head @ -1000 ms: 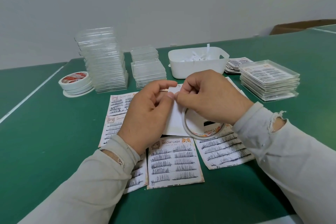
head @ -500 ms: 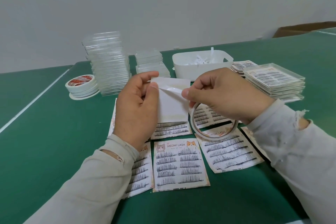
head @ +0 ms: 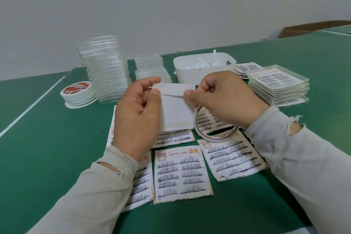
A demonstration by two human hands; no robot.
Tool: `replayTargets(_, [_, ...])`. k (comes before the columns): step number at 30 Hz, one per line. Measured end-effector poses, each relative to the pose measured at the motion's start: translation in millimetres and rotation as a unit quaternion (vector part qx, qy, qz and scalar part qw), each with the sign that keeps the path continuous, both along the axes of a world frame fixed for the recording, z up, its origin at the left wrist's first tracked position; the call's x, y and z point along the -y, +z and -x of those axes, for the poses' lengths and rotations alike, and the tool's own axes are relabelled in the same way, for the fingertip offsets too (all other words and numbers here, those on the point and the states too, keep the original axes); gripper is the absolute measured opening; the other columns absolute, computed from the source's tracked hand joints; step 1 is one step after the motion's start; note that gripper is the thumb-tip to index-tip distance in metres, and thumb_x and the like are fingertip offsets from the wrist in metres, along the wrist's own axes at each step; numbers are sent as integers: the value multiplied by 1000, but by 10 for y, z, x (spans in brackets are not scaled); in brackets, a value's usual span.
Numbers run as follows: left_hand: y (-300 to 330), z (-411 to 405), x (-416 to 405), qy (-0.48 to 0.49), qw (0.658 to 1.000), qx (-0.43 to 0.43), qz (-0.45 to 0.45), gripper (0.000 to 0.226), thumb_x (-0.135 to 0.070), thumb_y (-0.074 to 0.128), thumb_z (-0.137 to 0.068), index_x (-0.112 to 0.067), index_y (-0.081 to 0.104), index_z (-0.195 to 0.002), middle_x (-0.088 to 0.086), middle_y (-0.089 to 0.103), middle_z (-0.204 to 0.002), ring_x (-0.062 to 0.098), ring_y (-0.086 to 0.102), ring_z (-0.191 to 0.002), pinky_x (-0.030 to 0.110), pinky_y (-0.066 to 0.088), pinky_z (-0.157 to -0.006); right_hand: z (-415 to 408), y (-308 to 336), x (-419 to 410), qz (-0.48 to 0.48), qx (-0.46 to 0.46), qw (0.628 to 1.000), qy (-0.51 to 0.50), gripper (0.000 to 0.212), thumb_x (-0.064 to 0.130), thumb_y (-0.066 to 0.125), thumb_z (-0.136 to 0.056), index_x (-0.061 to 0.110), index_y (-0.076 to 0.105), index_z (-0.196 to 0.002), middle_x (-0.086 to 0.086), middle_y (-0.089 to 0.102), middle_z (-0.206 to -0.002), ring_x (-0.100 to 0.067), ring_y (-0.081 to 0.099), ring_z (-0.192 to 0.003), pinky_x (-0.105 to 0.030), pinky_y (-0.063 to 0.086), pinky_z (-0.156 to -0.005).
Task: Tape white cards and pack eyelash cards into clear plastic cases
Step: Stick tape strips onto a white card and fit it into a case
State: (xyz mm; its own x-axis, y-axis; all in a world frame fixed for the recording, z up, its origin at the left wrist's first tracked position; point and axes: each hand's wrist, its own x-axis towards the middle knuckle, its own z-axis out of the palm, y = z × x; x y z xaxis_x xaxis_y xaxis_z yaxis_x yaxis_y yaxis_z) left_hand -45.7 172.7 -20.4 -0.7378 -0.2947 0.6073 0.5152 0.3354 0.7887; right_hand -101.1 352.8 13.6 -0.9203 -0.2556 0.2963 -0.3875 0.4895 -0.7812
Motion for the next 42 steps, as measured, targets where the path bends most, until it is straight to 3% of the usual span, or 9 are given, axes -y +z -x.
replayTargets(9, [14,-29,-40,-6,1000,-2,-2,23,-1,53,-102,-15,66,-115,-28,60,-61,-9,56,-60,3,42,-59,18,-25,-9,-12,-4,1000,-15,36,42,77,-85,9,68,-73,19,54,-43,1,48,-36,-8,32,-39])
replayTargets(15, [58,-66,-50,-9,999,5,-38,29,0,50,-103,-23,67,-107,-26,70,-79,-10,62,-72,4,45,-62,33,-33,-29,38,15,999,6,38,42,83,-80,6,71,-73,12,52,-46,-1,40,-35,-12,33,-38])
replayTargets(19, [48,-38,0,13,997,23,-73,29,-5,47,-104,-25,67,-107,-24,71,-85,-8,62,-75,10,49,-62,30,-9,-64,93,78,988,92,17,24,83,-81,9,77,-76,-5,73,-70,-6,41,-42,-18,36,-42])
replayTargets(22, [25,-19,33,30,995,58,-70,30,-8,45,-104,-32,63,-108,-25,69,-85,-3,61,-76,19,51,-67,27,-5,-65,80,55,991,88,7,14,80,-81,9,78,-76,-3,76,-70,0,47,-42,-11,38,-44])
replayTargets(26, [4,-61,28,81,988,54,120,33,-14,48,-96,-31,50,-124,-12,60,-122,10,57,-112,38,50,-98,-7,-7,-28,32,3,997,73,9,16,79,-82,13,77,-74,-3,73,-68,1,46,-42,-9,37,-44])
replayTargets(30, [82,-108,48,114,925,7,362,51,-19,54,-89,-18,49,-140,2,46,-151,16,34,-139,36,18,-122,-40,6,1,-9,-34,997,73,10,19,78,-83,19,75,-73,6,70,-63,2,50,-46,-8,37,-47])
replayTargets(33, [129,-132,3,87,909,19,406,51,-22,55,-89,-18,52,-140,-2,61,-133,14,44,-128,45,14,-125,-74,-1,36,-47,-64,995,67,11,23,77,-82,24,74,-72,12,69,-67,2,56,-57,-10,41,-56])
replayTargets(36, [151,-149,-31,71,925,44,371,45,-25,55,-90,-22,56,-134,-12,61,-109,14,54,-112,47,24,-120,-108,-11,69,-80,-89,991,64,11,28,76,-82,26,72,-72,15,68,-68,3,59,-65,-12,43,-59])
replayTargets(42, [147,-114,2,44,953,65,293,24,-20,59,-93,-25,59,-117,-17,61,-101,16,59,-104,54,43,-102,-115,2,63,-81,-91,989,81,10,29,75,-87,30,74,-76,22,68,-70,10,61,-73,-6,42,-63])
